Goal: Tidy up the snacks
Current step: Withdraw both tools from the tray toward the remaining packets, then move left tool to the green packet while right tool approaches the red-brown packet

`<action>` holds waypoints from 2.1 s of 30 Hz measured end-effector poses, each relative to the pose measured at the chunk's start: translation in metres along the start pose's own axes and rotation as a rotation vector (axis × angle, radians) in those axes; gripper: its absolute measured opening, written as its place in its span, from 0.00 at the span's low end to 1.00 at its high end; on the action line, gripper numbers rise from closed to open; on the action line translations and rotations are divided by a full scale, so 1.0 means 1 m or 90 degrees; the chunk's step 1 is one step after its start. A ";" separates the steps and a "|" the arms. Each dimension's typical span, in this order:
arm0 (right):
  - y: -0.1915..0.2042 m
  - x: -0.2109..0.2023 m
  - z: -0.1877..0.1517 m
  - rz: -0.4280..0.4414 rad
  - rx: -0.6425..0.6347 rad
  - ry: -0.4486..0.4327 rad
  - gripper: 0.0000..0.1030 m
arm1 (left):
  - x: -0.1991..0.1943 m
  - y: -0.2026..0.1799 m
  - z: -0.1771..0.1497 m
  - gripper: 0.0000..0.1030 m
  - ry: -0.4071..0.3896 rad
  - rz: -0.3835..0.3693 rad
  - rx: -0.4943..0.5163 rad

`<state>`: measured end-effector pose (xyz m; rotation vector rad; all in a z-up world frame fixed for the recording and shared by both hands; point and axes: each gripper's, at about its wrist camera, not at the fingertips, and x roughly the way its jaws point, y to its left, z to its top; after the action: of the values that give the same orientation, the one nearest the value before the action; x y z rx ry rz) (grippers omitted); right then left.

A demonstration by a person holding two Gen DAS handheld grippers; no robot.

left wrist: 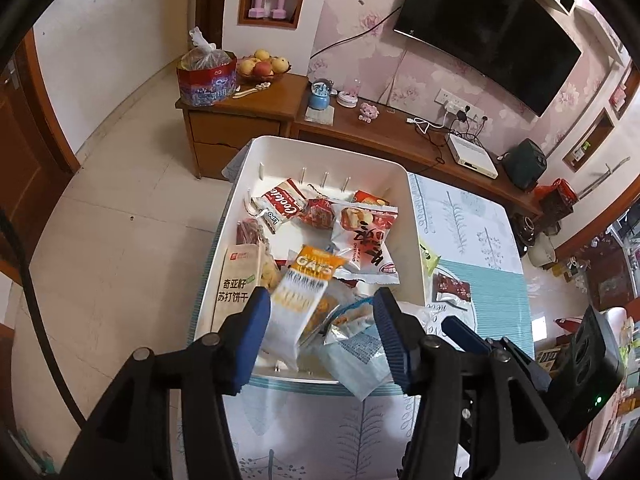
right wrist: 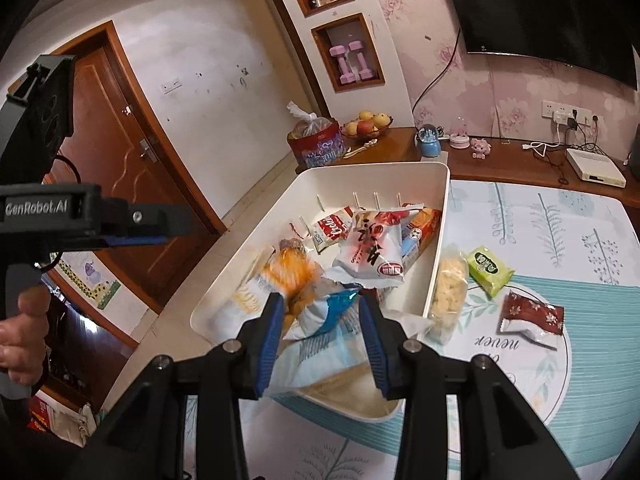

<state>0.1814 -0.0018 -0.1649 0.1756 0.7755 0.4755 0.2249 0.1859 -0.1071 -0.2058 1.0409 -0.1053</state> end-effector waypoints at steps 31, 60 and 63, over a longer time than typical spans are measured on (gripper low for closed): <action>-0.066 -0.046 -0.032 -0.214 -0.090 0.142 0.43 | 0.015 -0.121 0.030 0.60 0.079 -0.062 0.264; -0.172 0.011 -0.013 -0.201 -0.169 0.107 0.62 | 0.206 -0.264 0.077 0.86 0.334 0.007 0.578; -0.172 0.017 -0.015 -0.195 -0.194 0.096 0.62 | 0.231 -0.270 0.067 0.86 0.367 0.020 0.592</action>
<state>0.2410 -0.1454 -0.2417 -0.2629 0.8501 0.3129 0.4016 -0.1119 -0.2103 0.7247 1.4548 -0.6284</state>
